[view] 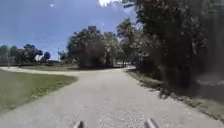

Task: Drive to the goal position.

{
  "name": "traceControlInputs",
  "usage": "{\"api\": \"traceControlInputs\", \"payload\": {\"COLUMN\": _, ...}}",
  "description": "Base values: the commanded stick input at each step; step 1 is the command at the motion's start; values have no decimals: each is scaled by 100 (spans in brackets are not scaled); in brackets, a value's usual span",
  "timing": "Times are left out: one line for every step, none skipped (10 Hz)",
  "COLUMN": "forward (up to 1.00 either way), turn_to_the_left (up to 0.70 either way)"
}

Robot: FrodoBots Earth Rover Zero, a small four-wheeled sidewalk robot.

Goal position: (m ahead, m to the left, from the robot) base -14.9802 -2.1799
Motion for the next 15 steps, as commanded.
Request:
{"api": "traceControlInputs", "payload": {"forward": 50, "turn_to_the_left": 0}}
{"api": "traceControlInputs", "payload": {"forward": 50, "turn_to_the_left": 0}}
{"api": "traceControlInputs", "payload": {"forward": 50, "turn_to_the_left": 0}}
{"api": "traceControlInputs", "payload": {"forward": 50, "turn_to_the_left": 0}}
{"api": "traceControlInputs", "payload": {"forward": 50, "turn_to_the_left": 0}}
{"api": "traceControlInputs", "payload": {"forward": 50, "turn_to_the_left": 0}}
{"api": "traceControlInputs", "payload": {"forward": 50, "turn_to_the_left": 0}}
{"api": "traceControlInputs", "payload": {"forward": 50, "turn_to_the_left": 0}}
{"api": "traceControlInputs", "payload": {"forward": 50, "turn_to_the_left": 0}}
{"api": "traceControlInputs", "payload": {"forward": 50, "turn_to_the_left": 0}}
{"api": "traceControlInputs", "payload": {"forward": 50, "turn_to_the_left": 0}}
{"api": "traceControlInputs", "payload": {"forward": 50, "turn_to_the_left": 0}}
{"api": "traceControlInputs", "payload": {"forward": 50, "turn_to_the_left": 0}}
{"api": "traceControlInputs", "payload": {"forward": 50, "turn_to_the_left": 0}}
{"api": "traceControlInputs", "payload": {"forward": 50, "turn_to_the_left": 0}}
